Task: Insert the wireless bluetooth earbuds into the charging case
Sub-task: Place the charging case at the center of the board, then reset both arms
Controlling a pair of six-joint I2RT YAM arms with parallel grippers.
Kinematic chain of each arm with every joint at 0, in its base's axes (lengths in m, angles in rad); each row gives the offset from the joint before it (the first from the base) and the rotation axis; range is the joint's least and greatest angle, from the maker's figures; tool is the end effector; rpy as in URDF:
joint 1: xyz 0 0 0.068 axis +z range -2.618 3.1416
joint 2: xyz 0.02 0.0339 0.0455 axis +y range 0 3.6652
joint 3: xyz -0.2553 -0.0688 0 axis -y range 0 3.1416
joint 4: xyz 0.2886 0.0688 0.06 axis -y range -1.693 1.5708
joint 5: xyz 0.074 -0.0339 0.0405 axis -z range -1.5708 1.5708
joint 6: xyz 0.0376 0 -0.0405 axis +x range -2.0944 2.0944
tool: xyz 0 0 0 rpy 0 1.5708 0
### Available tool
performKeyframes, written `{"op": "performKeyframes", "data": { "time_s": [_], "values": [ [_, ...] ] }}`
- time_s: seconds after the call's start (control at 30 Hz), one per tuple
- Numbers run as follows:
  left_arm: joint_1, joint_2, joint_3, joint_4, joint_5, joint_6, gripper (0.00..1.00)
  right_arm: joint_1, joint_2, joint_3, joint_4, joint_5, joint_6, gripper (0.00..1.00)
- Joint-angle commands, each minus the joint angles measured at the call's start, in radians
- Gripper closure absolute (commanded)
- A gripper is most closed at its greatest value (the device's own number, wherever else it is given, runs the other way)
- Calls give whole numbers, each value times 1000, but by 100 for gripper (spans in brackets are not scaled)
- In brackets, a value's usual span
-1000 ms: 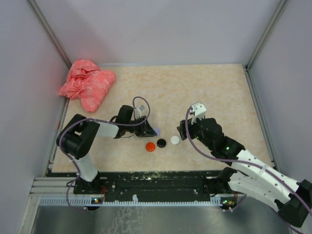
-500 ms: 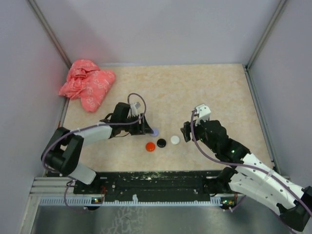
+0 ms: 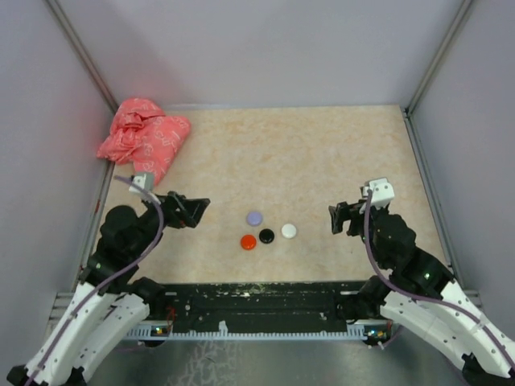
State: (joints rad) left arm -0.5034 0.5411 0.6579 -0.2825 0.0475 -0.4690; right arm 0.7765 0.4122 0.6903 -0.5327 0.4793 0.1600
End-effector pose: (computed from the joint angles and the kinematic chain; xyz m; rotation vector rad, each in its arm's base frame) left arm 0.1663 -0.0936 0.3198 0.0670 1.7955 -0.7484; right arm 0.1199 0.0935 0.3257 -0.2185 1.7889 0.2317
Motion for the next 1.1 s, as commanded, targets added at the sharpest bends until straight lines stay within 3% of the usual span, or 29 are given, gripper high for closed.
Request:
{"op": "performKeyframes", "data": {
  "time_s": [0.0,0.43,1.07],
  "values": [
    [3,-178,-58,-73,-147,34,0,1,-74,39,-64,124,16,17],
    [4,-329,-55,-119,-94,116,0,2,-292,-18,-51,231,53,15],
    [5,-372,-74,-91,-98,108,0,1,-248,-15,-43,201,42,15]
  ]
}}
